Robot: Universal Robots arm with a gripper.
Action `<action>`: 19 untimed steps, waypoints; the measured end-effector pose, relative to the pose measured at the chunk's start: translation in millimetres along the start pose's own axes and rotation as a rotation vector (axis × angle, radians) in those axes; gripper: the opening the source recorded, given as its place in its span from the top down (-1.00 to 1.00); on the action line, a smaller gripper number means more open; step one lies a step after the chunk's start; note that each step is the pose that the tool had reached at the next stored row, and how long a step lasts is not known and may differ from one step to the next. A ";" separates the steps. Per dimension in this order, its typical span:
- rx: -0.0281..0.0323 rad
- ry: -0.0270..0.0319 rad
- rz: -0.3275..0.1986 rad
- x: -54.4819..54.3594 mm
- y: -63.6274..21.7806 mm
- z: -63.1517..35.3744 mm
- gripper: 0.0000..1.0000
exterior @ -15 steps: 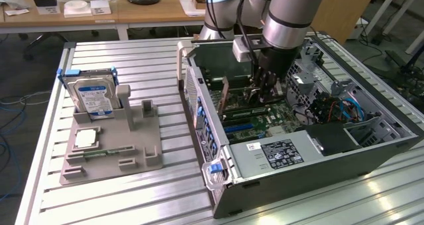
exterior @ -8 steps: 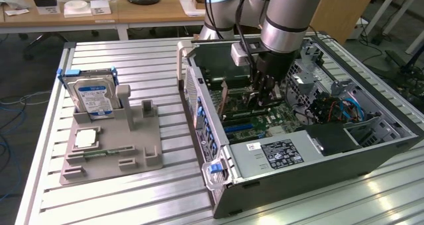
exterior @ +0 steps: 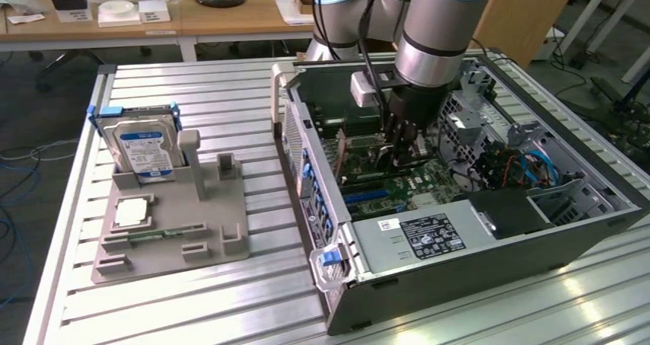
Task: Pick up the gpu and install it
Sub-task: 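Insert the gpu into the slot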
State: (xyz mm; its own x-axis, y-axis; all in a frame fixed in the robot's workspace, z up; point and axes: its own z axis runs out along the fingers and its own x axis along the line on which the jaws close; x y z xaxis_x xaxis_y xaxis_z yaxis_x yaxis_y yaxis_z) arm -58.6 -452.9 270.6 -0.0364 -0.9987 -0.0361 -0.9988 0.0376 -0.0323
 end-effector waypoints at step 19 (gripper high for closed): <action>0.0004 -0.0003 -0.014 3.0 5.7 13.3 0.44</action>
State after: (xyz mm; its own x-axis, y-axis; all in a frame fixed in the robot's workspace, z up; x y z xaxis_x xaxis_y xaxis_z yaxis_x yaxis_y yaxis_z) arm -63.9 -455.2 257.0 -0.0220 -0.9991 -0.0359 -0.9992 0.0232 -0.0332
